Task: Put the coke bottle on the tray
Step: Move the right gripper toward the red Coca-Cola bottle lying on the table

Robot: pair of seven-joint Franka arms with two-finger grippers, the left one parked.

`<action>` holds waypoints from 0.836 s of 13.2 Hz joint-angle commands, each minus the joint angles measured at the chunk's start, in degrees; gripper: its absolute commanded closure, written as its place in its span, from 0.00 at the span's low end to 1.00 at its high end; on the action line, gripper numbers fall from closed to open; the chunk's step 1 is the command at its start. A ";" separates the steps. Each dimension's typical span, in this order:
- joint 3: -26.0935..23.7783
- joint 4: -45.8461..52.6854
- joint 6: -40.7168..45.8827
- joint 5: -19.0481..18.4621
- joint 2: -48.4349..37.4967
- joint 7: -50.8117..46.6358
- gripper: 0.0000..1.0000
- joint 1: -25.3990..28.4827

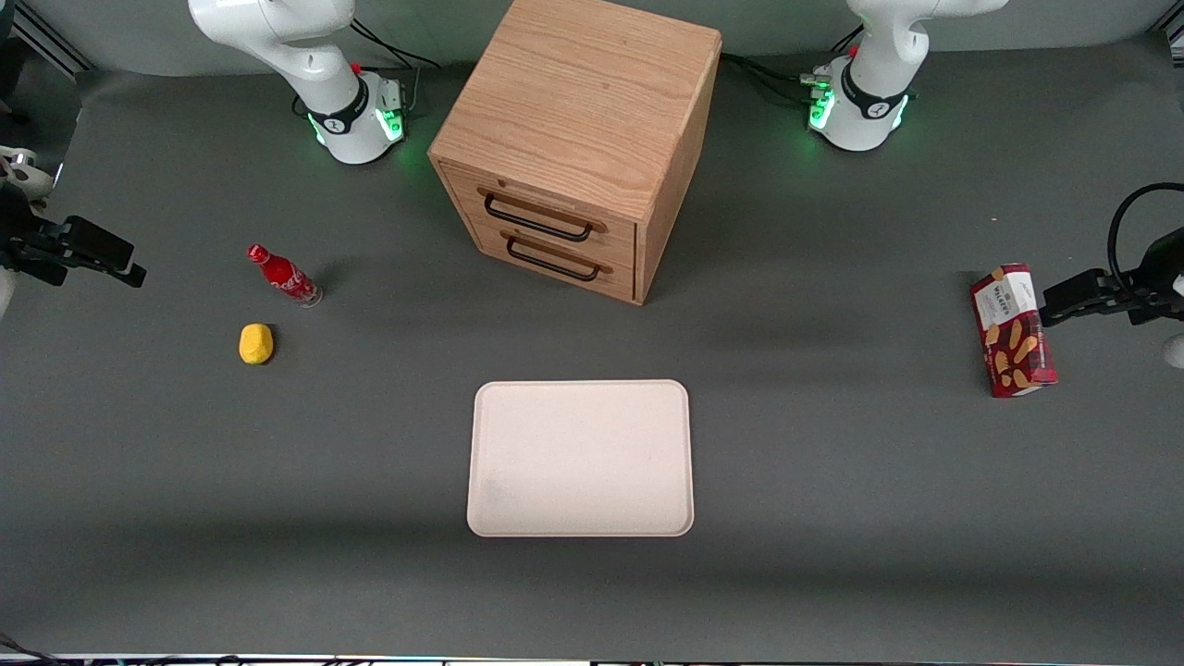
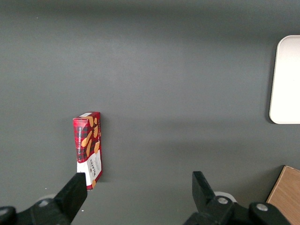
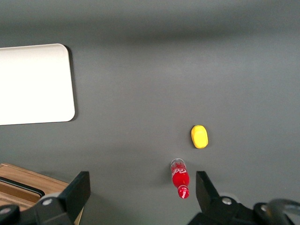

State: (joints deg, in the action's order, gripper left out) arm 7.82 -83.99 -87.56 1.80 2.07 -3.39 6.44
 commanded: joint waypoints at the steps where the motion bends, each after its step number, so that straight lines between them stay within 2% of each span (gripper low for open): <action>1: 0.26 -1.44 -0.42 0.58 -1.27 1.02 0.00 0.24; 8: 0.44 -1.44 0.19 0.49 -2.15 1.19 0.00 0.24; 11: 0.70 -3.54 5.97 -0.04 -7.50 2.69 0.00 0.15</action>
State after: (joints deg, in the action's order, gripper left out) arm 7.89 -84.14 -84.59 1.78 -0.09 -2.76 6.43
